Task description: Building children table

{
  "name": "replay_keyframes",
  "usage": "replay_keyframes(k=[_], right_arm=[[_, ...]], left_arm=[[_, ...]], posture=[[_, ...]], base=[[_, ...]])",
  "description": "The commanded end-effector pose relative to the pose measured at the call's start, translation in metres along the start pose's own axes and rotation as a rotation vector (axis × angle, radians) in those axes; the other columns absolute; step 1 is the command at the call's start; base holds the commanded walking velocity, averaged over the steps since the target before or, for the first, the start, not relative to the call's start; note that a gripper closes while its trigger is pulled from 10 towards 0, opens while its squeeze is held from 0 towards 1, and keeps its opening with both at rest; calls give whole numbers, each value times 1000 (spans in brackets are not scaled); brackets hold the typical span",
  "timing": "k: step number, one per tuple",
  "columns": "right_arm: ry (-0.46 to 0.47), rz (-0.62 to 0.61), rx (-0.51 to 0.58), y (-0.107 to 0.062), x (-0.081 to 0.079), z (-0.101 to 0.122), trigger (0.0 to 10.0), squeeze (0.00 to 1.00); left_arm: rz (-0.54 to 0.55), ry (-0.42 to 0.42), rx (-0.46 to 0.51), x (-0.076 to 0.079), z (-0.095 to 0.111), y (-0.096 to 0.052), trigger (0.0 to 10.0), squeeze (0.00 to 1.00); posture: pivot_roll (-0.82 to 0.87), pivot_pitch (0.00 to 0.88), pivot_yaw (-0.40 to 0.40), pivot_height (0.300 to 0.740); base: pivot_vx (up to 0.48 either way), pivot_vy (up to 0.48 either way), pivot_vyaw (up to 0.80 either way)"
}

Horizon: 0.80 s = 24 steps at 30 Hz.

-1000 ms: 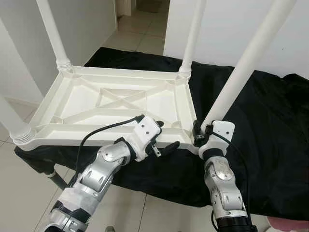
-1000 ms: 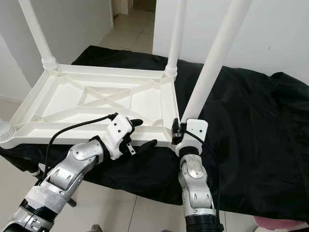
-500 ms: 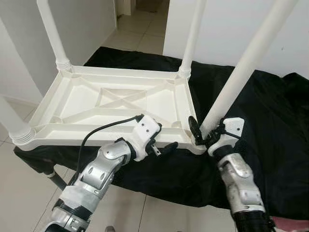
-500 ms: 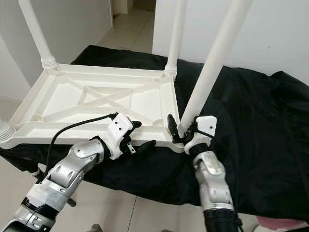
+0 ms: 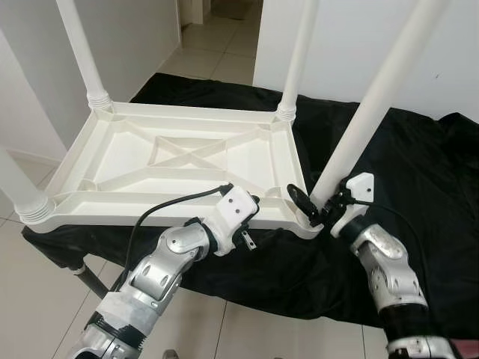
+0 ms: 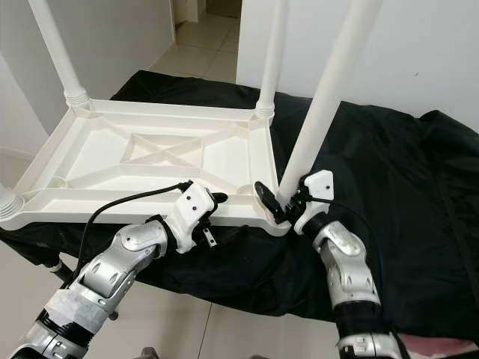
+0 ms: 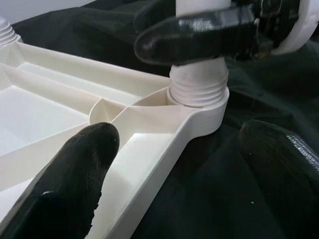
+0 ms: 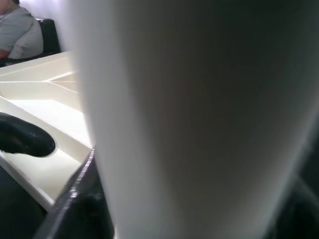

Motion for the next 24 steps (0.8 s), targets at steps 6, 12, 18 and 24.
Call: replay_keyframes(k=[6, 12, 18, 24], right_arm=[[41, 52, -39, -5, 0, -15, 0, 0], [77, 61, -53, -5, -2, -19, 510, 0], [95, -4, -33, -2, -3, -15, 10000, 0], [63, -94, -83, 2, -8, -19, 10000, 0]], left_arm=[[-22, 5, -15, -6, -1, -2, 10000, 0], [0, 5, -13, -11, 0, -2, 10000, 0], [11, 6, -10, -13, 2, -3, 10000, 0], [9, 5, -12, -12, 1, -4, 10000, 0]], posture=[[-35, 0, -52, 740], [-35, 0, -52, 740], [-38, 0, -50, 740], [-45, 0, -42, 740]], base=[[0, 0, 0], [0, 0, 0], [0, 0, 0], [0, 0, 0]])
Point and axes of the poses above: a point about 5 cm out from each wrist's last joint towards the gripper, its own y axis pointing out of the wrist towards the gripper, its own z axis along the axis of the wrist's last joint, x = y × z, the point moved 4 cm from there along y, pointing out of the wrist towards the gripper, and after that the axes turned 6 degrees about -y, right-handed, at the moved point
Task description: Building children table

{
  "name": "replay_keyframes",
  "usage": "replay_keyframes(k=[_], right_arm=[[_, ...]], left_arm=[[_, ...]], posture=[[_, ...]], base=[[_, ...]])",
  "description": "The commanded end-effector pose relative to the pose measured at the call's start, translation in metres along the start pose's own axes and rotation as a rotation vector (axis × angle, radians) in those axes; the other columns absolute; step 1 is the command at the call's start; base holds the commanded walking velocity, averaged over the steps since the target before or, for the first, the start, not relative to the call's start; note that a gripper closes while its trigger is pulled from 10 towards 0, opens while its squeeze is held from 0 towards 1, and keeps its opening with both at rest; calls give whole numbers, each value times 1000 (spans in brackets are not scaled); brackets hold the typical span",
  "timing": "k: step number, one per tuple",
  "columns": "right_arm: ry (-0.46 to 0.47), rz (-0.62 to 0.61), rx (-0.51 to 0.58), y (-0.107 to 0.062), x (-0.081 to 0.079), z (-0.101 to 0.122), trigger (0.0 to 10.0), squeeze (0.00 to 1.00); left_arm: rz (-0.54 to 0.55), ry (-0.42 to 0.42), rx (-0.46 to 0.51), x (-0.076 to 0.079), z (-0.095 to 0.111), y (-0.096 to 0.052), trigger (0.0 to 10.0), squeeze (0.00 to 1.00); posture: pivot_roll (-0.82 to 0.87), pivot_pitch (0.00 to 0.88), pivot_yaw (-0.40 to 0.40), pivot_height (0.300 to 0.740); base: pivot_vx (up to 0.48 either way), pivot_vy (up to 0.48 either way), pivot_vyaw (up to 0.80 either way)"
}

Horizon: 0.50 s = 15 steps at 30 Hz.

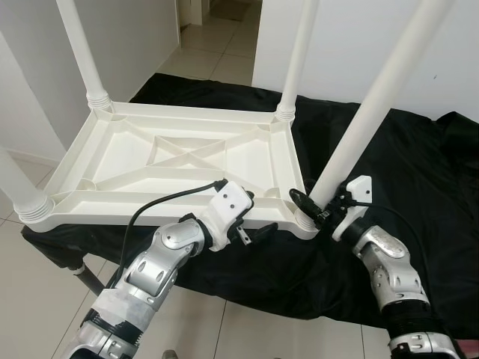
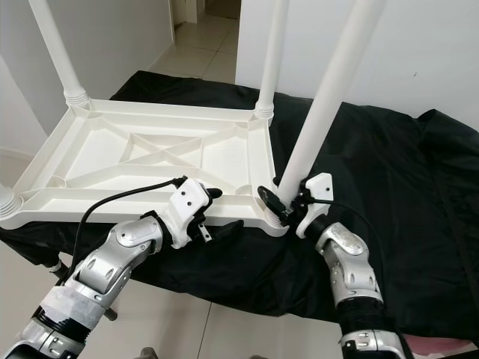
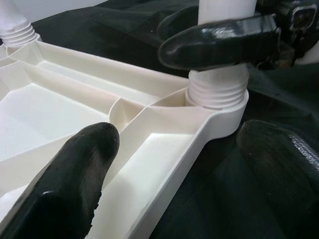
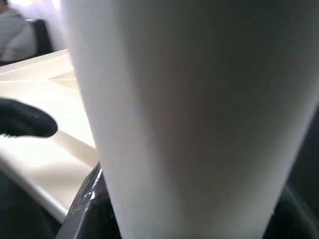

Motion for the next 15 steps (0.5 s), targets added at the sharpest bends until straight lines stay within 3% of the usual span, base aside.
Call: replay_keyframes(k=[1, 4, 7, 13, 15], right_arm=[[17, -63, -75, 0, -6, -14, 10000, 0], [7, -104, -86, 1, -9, -14, 10000, 0], [71, -312, -115, -2, -13, -15, 10000, 0], [101, -522, -115, -10, -17, -17, 10000, 0], [107, -650, -99, -16, -19, -16, 10000, 0]], left_arm=[[-34, 0, -6, 3, 0, 1, 10000, 0], [-37, -1, -9, 3, 0, 1, 10000, 0], [-39, -10, -12, 4, -2, -1, 10000, 0], [-45, -22, -18, 5, -3, -2, 10000, 0], [-55, -24, -25, 7, -5, -2, 10000, 0]], posture=[[-49, 0, -39, 740], [-51, 0, -38, 740], [-52, 0, -37, 740], [-56, 0, -33, 740], [-53, 0, -30, 740]], base=[[0, 0, 0], [0, 0, 0], [0, 0, 0], [0, 0, 0], [0, 0, 0]])
Point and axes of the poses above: a point about 5 cm out from each wrist's last joint towards the gripper, its own y axis pointing out of the wrist towards the gripper, its own z axis along the axis of the wrist's last joint, x = y × z, the point moved 4 cm from there along y, pointing out of the wrist towards the gripper, and after that the axes turned 6 degrees about -y, right-handed, at the moved point
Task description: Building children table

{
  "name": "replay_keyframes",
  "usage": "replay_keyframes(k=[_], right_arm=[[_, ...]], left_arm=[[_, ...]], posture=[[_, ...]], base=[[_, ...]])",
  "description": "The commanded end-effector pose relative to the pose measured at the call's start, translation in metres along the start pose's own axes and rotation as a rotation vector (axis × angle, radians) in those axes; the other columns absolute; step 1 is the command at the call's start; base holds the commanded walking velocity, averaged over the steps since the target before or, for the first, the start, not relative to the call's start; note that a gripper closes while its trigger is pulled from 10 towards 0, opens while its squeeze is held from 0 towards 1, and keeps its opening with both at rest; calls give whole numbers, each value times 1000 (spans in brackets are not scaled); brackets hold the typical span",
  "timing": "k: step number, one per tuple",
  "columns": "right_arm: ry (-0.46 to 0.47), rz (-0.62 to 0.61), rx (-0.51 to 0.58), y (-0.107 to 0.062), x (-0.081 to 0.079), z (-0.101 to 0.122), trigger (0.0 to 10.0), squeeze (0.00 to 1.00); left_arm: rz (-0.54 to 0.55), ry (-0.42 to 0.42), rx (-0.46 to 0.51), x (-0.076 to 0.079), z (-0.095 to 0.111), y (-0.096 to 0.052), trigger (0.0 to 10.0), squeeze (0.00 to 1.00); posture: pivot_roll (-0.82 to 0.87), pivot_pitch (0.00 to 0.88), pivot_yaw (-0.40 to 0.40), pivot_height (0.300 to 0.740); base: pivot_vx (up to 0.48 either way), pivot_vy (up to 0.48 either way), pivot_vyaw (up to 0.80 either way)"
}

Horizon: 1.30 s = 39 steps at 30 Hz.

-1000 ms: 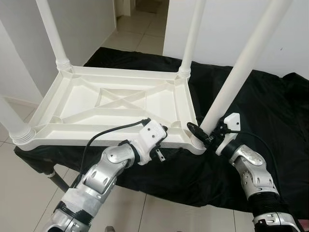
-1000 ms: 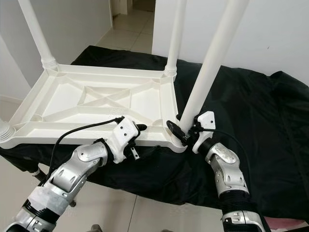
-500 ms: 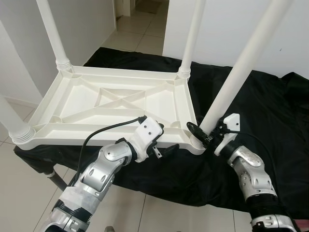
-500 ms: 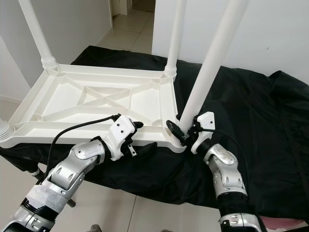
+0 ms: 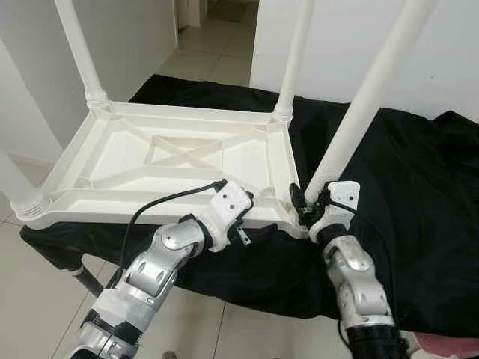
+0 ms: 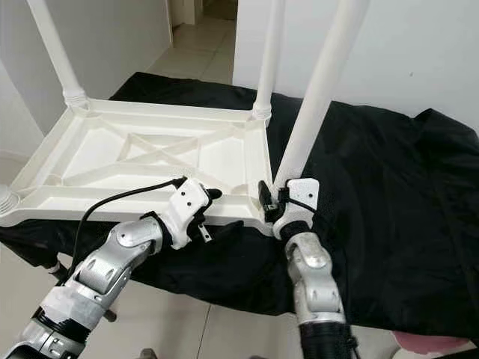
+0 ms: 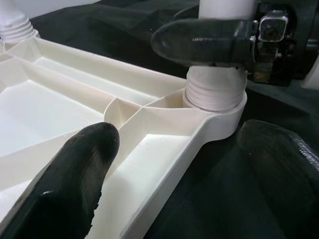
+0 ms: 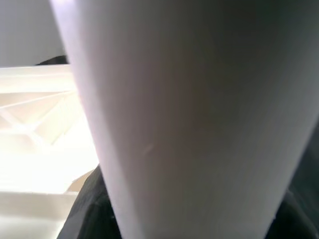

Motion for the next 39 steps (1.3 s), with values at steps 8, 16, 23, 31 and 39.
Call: replay_keyframes(k=[8, 16, 23, 31, 39], right_arm=[[-5, -198, -18, -18, 17, -2, 10000, 0], [4, -168, 41, -20, 6, 7, 10000, 1000], [20, -166, 60, -20, 13, 10, 10000, 1000], [10, 56, 110, -21, 27, 15, 10000, 0], [-59, 294, 122, -20, 24, 13, 10000, 0]], left_arm=[[-27, -28, -14, 1, -4, -7, 10000, 0], [-29, -54, 0, 2, 1, -5, 10000, 0], [-52, -53, 14, 8, 2, -8, 10000, 0], [-96, -89, 7, 15, 0, -11, 10000, 0], [-159, -91, 47, 25, 6, -11, 10000, 0]], posture=[[-66, 0, -11, 740], [-68, 0, -10, 740], [-69, 0, -15, 740], [-66, 0, -32, 740], [-65, 0, -34, 740]], base=[[0, 0, 0], [0, 0, 0], [0, 0, 0], [0, 0, 0], [0, 0, 0]])
Point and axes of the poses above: a point about 5 cm out from each wrist's last joint towards the gripper, its own y axis pointing out of the wrist towards the gripper, its own z axis along the axis of the wrist's last joint, x = y × z, the point moved 4 cm from there along y, pointing out of the wrist towards the gripper, and after that the axes turned 6 degrees about -y, right-handed, at the moved point
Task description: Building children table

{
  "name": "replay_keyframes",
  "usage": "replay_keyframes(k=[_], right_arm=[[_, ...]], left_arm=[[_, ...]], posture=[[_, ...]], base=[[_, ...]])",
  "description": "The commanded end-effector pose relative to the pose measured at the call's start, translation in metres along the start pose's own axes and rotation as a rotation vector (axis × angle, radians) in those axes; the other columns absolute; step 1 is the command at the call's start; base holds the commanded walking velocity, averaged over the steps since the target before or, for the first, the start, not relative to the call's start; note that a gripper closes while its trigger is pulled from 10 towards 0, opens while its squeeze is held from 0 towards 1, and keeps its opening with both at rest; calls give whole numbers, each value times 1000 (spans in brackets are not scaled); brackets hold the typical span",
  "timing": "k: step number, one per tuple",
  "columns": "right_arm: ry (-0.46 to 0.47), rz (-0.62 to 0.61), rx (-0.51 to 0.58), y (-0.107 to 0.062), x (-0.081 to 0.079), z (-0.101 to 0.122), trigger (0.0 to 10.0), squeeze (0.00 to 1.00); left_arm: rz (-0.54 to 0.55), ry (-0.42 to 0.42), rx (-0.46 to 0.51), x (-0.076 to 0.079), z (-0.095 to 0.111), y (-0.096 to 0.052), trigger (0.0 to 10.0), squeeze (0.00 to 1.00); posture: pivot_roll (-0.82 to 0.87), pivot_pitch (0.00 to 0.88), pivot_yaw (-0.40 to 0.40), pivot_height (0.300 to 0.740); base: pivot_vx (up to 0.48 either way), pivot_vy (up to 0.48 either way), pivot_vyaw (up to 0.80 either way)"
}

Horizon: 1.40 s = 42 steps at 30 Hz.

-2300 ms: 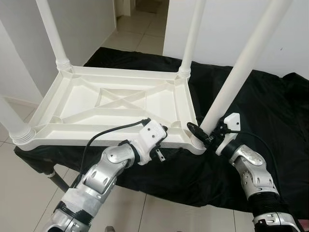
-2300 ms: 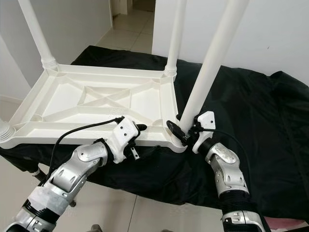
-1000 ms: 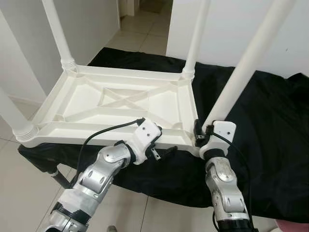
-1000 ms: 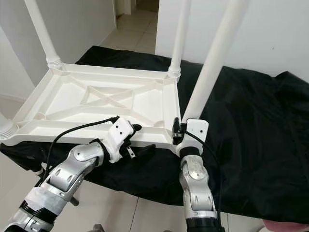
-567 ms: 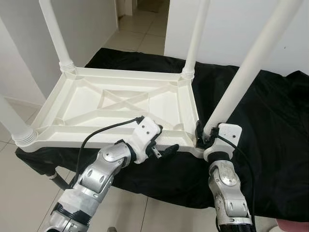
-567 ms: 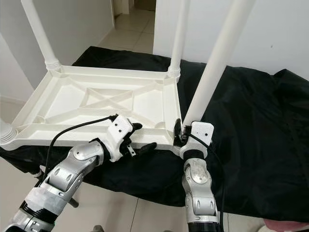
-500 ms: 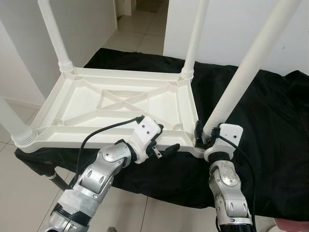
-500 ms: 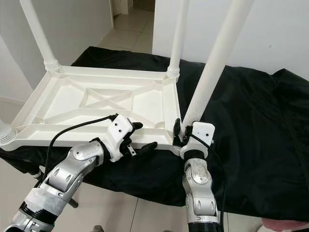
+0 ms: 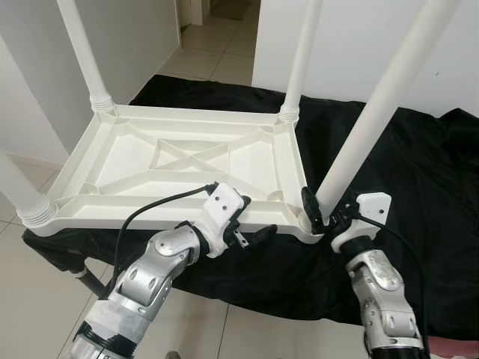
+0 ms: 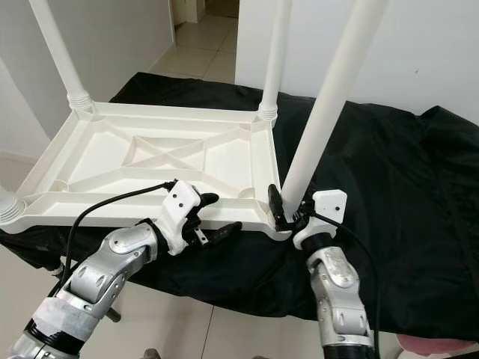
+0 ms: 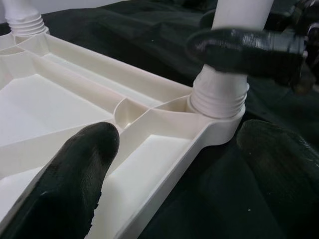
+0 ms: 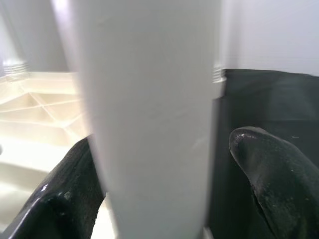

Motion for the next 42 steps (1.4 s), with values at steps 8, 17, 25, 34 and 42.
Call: replay_keyframes(k=[8, 17, 25, 34, 42], right_arm=[[-10, 168, -19, 6, -1, -8, 10000, 0], [-21, 294, -49, 15, -1, -16, 0, 0], [-30, 312, -65, 18, -1, -23, 0, 0], [-34, 228, -88, 19, -5, -27, 10000, 0], [20, 56, -121, 18, -17, -33, 10000, 0]], left_arm=[[-162, 24, -56, 23, -7, 1, 10000, 0], [-157, 18, -36, 24, -2, 6, 10000, 0], [-159, 15, -37, 24, -2, 7, 10000, 0], [-118, 8, 3, 16, 5, 11, 10000, 0], [-112, 15, -1, 12, 4, 12, 10000, 0]], posture=[[-61, 0, -33, 740], [-63, 0, -27, 740], [-63, 0, -24, 740], [-71, 0, -26, 740], [-82, 0, -22, 740]], base=[[0, 0, 0], [0, 0, 0], [0, 0, 0], [0, 0, 0], [0, 0, 0]])
Point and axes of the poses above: a point about 5 cm out from each wrist's last joint towards the gripper, its own y axis pointing out of the wrist towards the gripper, its own z axis along the axis of the wrist's last joint, x = y × z, the point moved 4 cm from there along y, pointing out of the wrist towards the gripper, and after that the axes turned 6 degrees about -y, right-handed, at the moved point
